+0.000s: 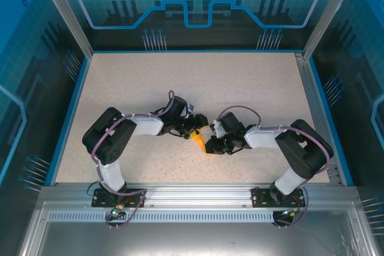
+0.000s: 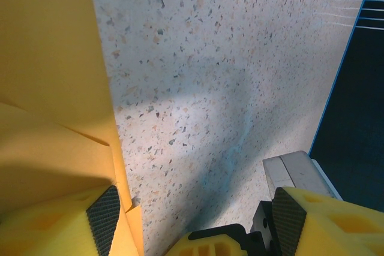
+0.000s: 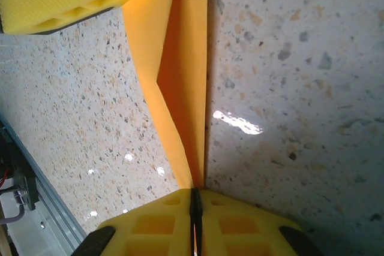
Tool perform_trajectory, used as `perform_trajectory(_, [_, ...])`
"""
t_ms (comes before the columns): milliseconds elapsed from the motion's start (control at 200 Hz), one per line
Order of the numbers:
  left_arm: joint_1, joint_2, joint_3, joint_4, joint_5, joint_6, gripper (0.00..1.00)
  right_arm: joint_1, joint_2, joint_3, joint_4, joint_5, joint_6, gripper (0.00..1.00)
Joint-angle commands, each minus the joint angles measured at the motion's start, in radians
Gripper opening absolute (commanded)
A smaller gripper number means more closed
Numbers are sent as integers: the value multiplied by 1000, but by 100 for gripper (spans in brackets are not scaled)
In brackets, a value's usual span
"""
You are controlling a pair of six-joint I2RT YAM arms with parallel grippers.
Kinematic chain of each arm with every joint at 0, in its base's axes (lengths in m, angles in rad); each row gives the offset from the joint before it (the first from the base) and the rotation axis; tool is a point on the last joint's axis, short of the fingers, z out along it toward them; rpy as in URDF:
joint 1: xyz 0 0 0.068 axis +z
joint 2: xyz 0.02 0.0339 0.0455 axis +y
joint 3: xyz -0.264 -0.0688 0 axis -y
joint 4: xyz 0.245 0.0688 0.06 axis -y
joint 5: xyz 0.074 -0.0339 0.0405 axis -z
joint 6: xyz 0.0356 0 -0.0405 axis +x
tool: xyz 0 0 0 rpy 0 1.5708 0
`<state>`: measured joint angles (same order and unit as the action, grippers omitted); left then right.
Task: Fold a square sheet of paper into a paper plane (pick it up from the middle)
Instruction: Fold the wing for the fifth time at the center of the table.
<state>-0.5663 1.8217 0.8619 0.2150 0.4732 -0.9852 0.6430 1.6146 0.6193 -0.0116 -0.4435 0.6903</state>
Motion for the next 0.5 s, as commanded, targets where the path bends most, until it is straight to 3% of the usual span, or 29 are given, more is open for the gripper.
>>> perform_trajectory(0, [2, 49, -4, -84, -59, 19, 73, 52, 37, -42, -234, 46, -25, 10])
perform_trajectory(150, [3, 50, -9, -84, -61, 16, 73, 74, 9, -48, -291, 119, -25, 10])
perform_trajectory(495, [3, 54, -10, -92, -71, 11, 70, 61, -116, -110, -197, 53, 24, 10])
